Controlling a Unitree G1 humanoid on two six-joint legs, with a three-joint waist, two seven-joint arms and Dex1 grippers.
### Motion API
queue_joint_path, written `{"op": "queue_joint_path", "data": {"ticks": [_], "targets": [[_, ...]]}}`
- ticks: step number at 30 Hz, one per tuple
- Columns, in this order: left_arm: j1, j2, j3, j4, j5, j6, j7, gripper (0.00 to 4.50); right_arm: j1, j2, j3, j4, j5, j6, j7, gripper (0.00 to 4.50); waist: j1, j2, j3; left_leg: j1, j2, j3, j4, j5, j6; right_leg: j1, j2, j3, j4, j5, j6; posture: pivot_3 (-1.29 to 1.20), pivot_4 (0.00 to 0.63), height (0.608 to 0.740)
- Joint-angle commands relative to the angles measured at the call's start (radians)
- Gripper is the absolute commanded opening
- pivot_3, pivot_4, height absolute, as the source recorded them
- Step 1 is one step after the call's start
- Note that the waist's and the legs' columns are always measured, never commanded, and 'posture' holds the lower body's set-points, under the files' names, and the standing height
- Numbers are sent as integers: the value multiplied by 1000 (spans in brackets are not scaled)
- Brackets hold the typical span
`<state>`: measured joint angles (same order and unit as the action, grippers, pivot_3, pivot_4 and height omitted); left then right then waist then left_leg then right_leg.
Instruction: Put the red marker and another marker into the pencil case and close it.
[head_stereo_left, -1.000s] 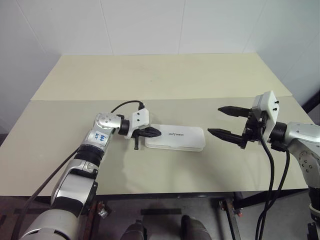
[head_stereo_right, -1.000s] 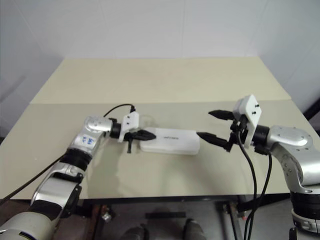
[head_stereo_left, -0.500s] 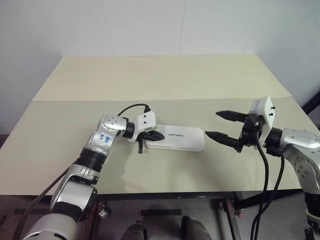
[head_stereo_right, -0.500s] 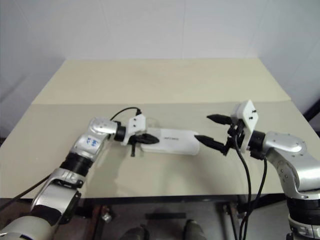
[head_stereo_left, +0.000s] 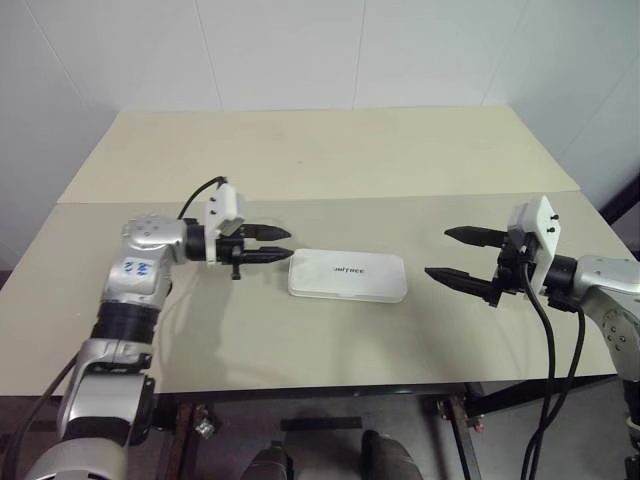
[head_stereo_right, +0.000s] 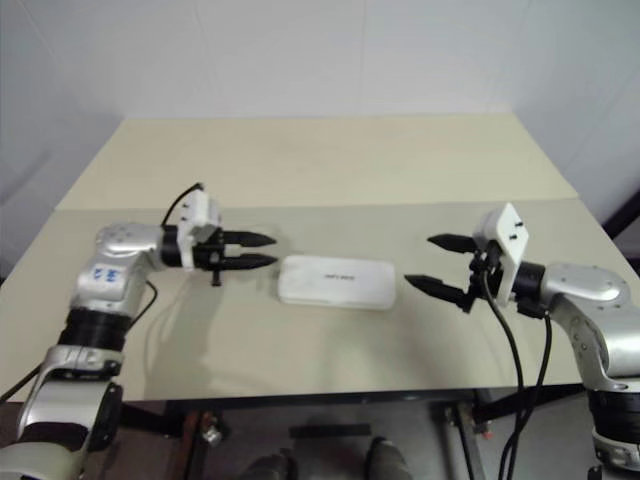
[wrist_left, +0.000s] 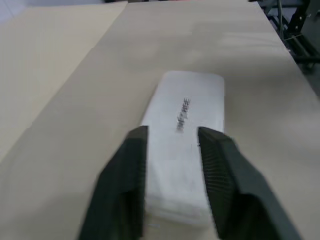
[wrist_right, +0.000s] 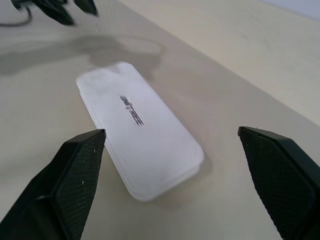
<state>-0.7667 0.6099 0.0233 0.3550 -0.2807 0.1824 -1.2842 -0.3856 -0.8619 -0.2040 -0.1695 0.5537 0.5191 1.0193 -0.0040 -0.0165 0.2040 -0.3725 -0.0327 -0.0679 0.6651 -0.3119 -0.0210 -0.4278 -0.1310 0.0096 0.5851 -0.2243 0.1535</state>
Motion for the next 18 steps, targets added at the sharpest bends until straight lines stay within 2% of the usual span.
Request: {"op": "queue_joint_path", "data": {"ticks": [1, 5, 6, 18], "targets": [[37, 48, 49, -84, -50, 19, -8, 2927, -10, -21, -38, 0, 5, -38, 27, 4500, 1, 0, 0, 0, 0, 0, 0, 0, 0, 0, 0, 0, 0, 0, 0, 0, 150, 740], [52, 75, 72, -65, -54, -2, 5, 4308, -6, -27, -37, 37, -10, -71, 46, 4500, 5, 0, 0, 0, 0, 0, 1, 0, 0, 1, 0, 0, 0, 0, 0, 0, 150, 740], [53, 82, 79, -63, -57, -5, 3, 4487, -3, -28, -37, 48, -16, -82, 51, 4500, 5, 0, 0, 0, 0, -1, 1, 0, 0, 1, 0, 0, 0, 0, 0, 0, 150, 740], [91, 136, 86, -102, -83, 12, -17, 4487, -58, -44, 3, 139, -60, -155, 112, 4500, -1, 0, 0, 0, 0, 0, 0, 0, 0, 0, 0, 0, 0, 0, 0, 0, 150, 740]]}}
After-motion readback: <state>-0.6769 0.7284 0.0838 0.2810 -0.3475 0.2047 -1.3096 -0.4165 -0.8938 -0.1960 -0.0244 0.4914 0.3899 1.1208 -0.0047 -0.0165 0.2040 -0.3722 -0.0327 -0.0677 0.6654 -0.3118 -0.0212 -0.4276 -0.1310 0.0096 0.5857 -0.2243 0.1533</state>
